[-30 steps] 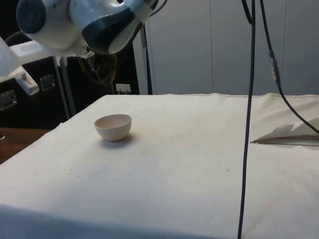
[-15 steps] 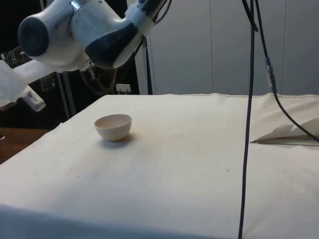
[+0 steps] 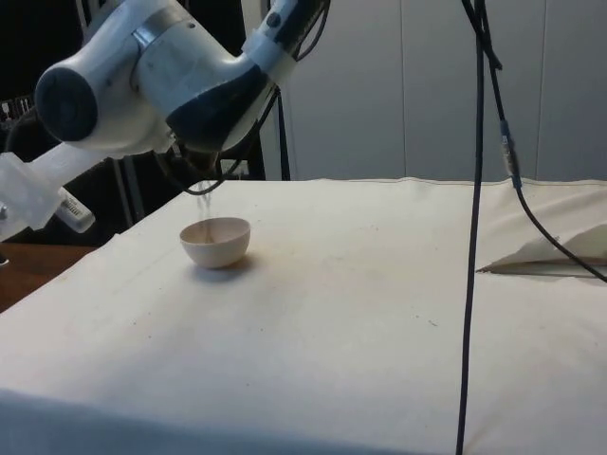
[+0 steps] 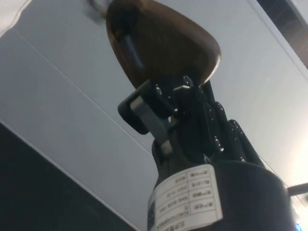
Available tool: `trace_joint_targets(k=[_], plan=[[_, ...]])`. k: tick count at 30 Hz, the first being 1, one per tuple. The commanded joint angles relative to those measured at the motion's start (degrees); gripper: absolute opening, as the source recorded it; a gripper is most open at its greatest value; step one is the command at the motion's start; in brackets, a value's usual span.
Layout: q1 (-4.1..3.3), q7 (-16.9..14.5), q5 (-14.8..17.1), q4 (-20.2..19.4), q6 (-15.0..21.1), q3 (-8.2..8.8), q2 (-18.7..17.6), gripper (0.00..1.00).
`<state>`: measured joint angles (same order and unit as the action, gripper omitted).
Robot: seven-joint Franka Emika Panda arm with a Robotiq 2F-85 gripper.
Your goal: Pour the coffee beans from the cup into the bowl.
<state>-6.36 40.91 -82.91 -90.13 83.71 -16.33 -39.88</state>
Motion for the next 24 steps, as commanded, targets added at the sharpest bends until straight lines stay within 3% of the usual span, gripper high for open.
trace_joint_targets(k=[1,2,3,9,10,17,18,19,24], plan=[[-0.40,0.00,-0.52,0.23,-0.74,0.11,-0.46,0.01],[-0.06,0.06,-0.23,0.00,-0.23,-0.06,-0.11,0.01],[-0.46,0.06,-0.80,0.23,-0.97,0.06,-0.57,0.01],[-0.63,0.29,-2.92,0.17,-2.69,-0.29,-1.49,0.01],[-0.34,0.29,-2.64,0.00,-2.29,-0.46,-1.20,0.01],[-0.92,0.52,-5.16,0.11,-4.47,-0.46,-2.58,0.01],[-0.57,0.57,-4.98,0.00,-4.07,-0.63,-2.35,0.01],[-0.92,0.57,-5.44,0.17,-4.70,-0.52,-2.69,0.01],[-1.15,0.29,-7.39,0.23,-6.70,-1.03,-3.44,0.01]])
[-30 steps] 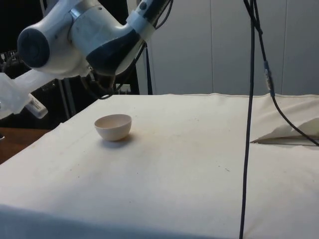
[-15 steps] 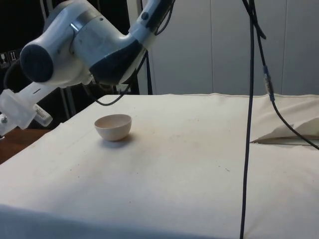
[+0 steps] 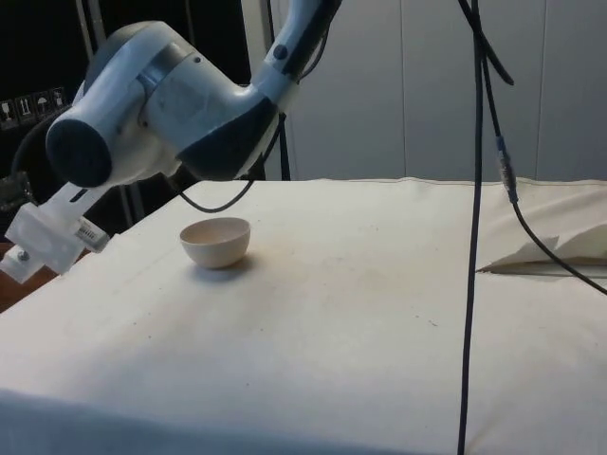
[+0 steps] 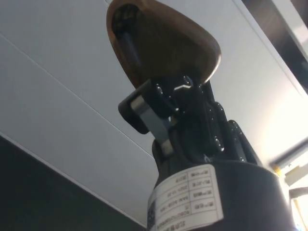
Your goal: Pour the coffee beans from the cup into the bowl.
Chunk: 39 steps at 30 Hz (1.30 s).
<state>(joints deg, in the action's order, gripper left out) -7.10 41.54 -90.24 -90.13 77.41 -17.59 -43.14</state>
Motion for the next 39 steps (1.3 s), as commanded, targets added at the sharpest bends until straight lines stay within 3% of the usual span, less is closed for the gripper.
trace_joint_targets(k=[1,3,4,5,12,13,14,17,20,21,23,29,30,31,37,39], plan=[[-0.40,-0.40,-0.40,0.23,-0.74,0.11,-0.23,0.01],[-0.52,-0.63,-1.09,0.23,-1.55,-0.11,-0.46,0.01],[-0.06,-0.17,-1.09,0.00,-1.20,-0.40,-0.29,0.01],[-0.52,-0.74,-1.49,0.23,-1.95,-0.29,-0.57,0.01],[-0.74,-1.89,-4.30,0.34,-5.16,-1.43,-1.38,0.01],[-0.29,-1.26,-4.01,0.00,-4.47,-1.66,-1.03,0.01],[-0.80,-2.06,-4.64,0.34,-5.50,-1.55,-1.49,0.01],[-0.92,-2.41,-6.07,0.40,-7.16,-2.12,-2.01,0.01],[-0.92,-2.23,-7.10,0.40,-8.25,-2.58,-2.46,0.01],[-0.52,-1.89,-6.93,0.00,-7.73,-2.86,-2.12,0.01],[-1.03,-2.01,-7.96,0.46,-9.22,-2.81,-2.92,0.01],[-1.15,-1.15,-9.45,0.46,-10.83,-3.21,-3.78,0.01],[-0.80,-1.03,-9.34,0.00,-10.43,-3.50,-3.44,0.01],[-1.20,-0.97,-9.68,0.46,-11.17,-3.27,-3.95,0.01],[-1.43,-0.11,-11.57,0.52,-13.18,-3.67,-5.04,0.01],[-1.15,0.11,-11.75,0.06,-13.12,-3.95,-4.87,0.01]])
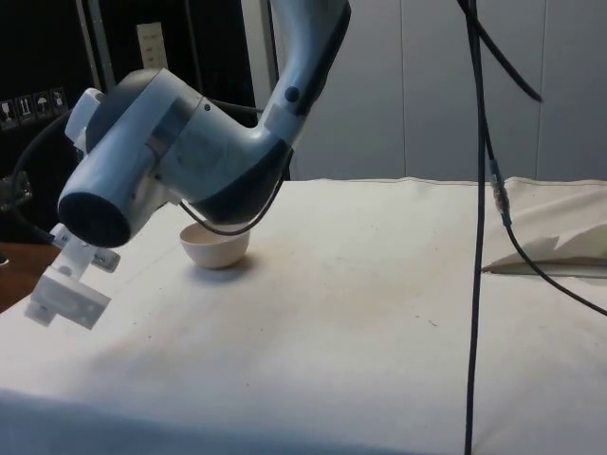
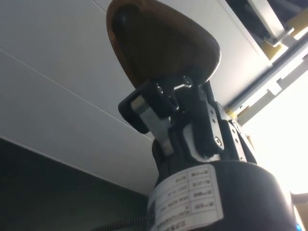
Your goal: Pour the coffee beans from the cup into the bowl.
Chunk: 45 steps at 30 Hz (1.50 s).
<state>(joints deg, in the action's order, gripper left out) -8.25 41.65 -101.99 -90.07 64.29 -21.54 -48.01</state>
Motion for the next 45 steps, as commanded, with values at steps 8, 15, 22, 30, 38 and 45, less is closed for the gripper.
trace_joint_targets(k=[8,15,22,30,38,45], plan=[[-0.46,0.34,-2.01,0.40,-2.29,-0.23,-1.20,0.01],[-0.29,0.74,-2.86,0.29,-3.04,-0.52,-1.49,0.01],[-0.23,0.74,-3.15,0.52,-2.86,-0.46,-1.60,0.01],[-0.11,0.74,-3.44,0.86,-2.86,-0.46,-1.78,0.01],[-0.06,0.63,-3.72,1.20,-2.81,-0.46,-1.95,0.01],[0.06,0.92,-3.61,0.97,-2.86,-0.57,-1.78,0.01]])
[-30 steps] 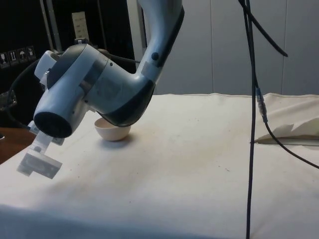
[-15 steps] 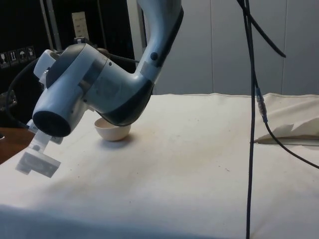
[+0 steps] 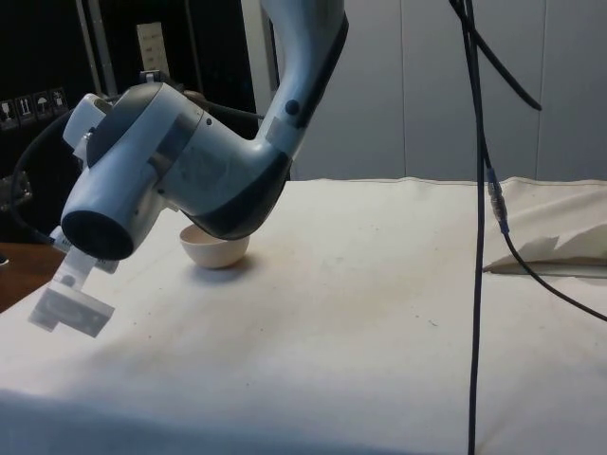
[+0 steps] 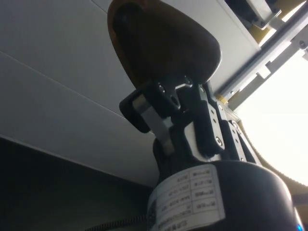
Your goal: Pour the coffee beans from the cup into the bowl.
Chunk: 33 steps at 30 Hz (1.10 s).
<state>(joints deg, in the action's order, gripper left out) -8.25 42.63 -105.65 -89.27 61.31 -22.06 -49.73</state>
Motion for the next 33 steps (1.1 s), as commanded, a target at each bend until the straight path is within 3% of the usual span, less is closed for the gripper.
trace_joint_targets(k=[1,4,5,12,13,14,19,21,22,23,30,31,32,33], plan=[[0.11,0.00,0.17,0.17,0.17,-0.11,-0.06,0.01],[0.06,0.11,0.00,0.00,0.00,0.00,0.00,0.01],[0.40,0.40,0.57,0.17,0.40,-0.34,0.00,0.01],[0.97,1.32,1.66,0.29,0.69,-1.15,0.29,0.01],[0.69,1.32,1.09,0.40,0.17,-0.80,0.00,0.01],[1.15,1.38,1.83,0.40,0.69,-1.38,0.34,0.01],[1.43,1.66,2.58,0.46,0.63,-1.89,0.80,0.01],[1.43,1.72,2.81,0.34,0.63,-2.06,1.15,0.01],[1.09,1.66,2.23,0.69,0.11,-1.55,0.63,0.01],[1.49,1.78,2.92,0.34,0.63,-2.06,1.26,0.01],[1.72,1.26,3.50,0.40,0.80,-2.29,2.64,0.01],[1.32,1.55,2.98,0.69,0.11,-1.83,2.12,0.01],[1.83,1.26,3.55,0.40,0.86,-2.35,2.81,0.01],[1.89,1.20,3.67,0.40,0.92,-2.41,2.98,0.01]])
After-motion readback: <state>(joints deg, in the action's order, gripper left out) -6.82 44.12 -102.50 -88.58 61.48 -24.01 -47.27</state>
